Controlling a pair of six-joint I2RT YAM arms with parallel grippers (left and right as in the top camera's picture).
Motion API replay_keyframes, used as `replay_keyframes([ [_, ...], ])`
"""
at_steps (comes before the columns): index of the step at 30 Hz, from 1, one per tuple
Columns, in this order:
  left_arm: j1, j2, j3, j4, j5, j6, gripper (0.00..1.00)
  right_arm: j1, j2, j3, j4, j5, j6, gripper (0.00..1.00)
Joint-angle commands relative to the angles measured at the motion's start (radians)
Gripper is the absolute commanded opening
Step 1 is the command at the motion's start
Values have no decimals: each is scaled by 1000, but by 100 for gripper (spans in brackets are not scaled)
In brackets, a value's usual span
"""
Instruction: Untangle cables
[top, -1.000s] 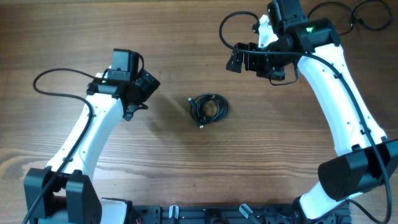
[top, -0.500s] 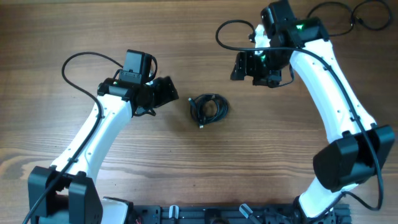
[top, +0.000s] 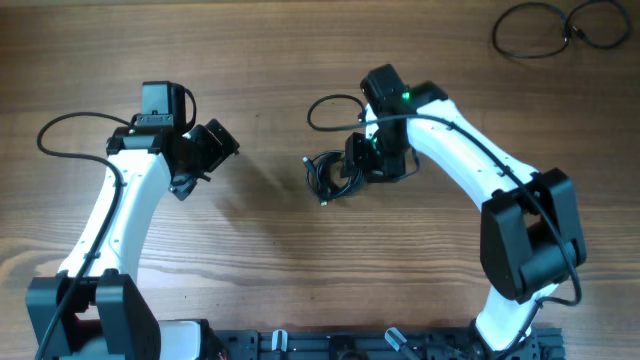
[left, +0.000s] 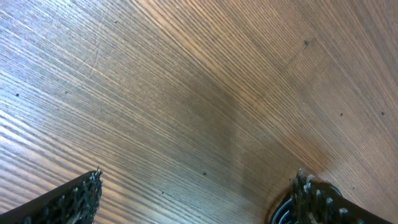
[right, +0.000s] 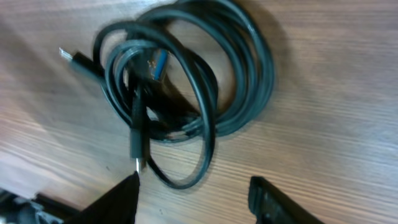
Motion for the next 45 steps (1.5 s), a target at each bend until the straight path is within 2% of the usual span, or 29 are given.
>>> replay_keyframes([
  [1, 4, 11, 2, -2, -6, -12, 100, -1, 15, -69, 82, -65, 61, 54],
  [2, 4, 11, 2, -3, -6, -12, 100, -1, 15, -85, 99, -56, 68, 54],
  [3, 4, 11, 2, -3, -6, -12, 100, -1, 15, -100, 113, -57, 79, 49],
  [4, 4, 11, 2, -4, -6, -12, 100, -1, 15, -106, 129, -67, 86, 36],
  [6, 1, 11, 2, -4, -5, -11, 98, -2, 15, -106, 164, -113, 86, 24],
  [7, -5, 11, 2, -4, 1, -11, 94, -2, 15, -106, 185, -157, 86, 4],
  [8, -14, 11, 2, -8, 13, -8, 87, -2, 15, -105, 211, -222, 87, 4],
  [11, -39, 11, 2, -7, 74, 55, 80, -16, 10, -62, 239, -378, 83, 4],
  [14, -55, 11, 2, -2, 150, 108, 82, -39, -29, -36, 268, -526, 32, 4],
  [17, -58, 11, 2, 35, 380, 240, 86, -44, -53, -36, 276, -561, 35, 4],
  [24, -78, 11, 2, 23, 440, 255, 85, -83, -90, -35, 416, -818, 79, 4],
  [30, -103, 11, 2, 28, 436, 254, 88, -99, -338, -35, 393, -523, 86, 5],
  [35, -103, 11, 2, 21, 475, 253, 82, -99, -396, -36, 405, -539, 119, 4],
  [39, -103, 11, 2, 22, 492, 255, 85, -99, -396, -36, 628, -714, 227, 4],
  [41, -104, 11, 2, 15, 492, 255, 84, -99, -396, -36, 839, -772, 389, 4],
  [45, -103, 11, 2, 7, 492, 255, 84, -99, -396, -36, 897, -753, 429, 5],
])
